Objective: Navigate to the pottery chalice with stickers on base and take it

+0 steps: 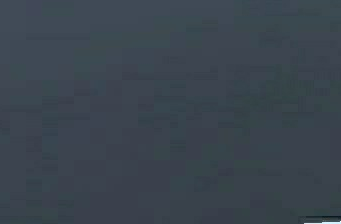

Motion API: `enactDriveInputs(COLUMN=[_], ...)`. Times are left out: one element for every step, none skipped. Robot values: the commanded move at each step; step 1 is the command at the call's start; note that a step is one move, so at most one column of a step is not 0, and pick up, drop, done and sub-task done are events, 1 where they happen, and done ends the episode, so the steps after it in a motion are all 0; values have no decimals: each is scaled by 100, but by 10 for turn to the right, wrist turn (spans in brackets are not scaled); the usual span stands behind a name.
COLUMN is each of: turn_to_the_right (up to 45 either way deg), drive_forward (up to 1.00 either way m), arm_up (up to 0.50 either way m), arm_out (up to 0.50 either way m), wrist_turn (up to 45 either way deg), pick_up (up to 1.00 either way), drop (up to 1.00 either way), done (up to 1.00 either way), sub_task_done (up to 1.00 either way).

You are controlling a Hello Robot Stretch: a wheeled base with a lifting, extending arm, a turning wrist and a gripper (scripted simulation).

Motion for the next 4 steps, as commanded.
enactDriveInputs(turn_to_the_right=[-150, -450, -450, -450], drive_forward=[0, 0, 0, 0], arm_up=[0, 0, 0, 0], arm_out=[0, 0, 0, 0], wrist_turn=[0, 0, 0, 0], pick_up=[0, 0, 0, 0], drop=[0, 0, 0, 0], done=[0, 0, 0, 0], sub_task_done=[0, 0, 0, 0])
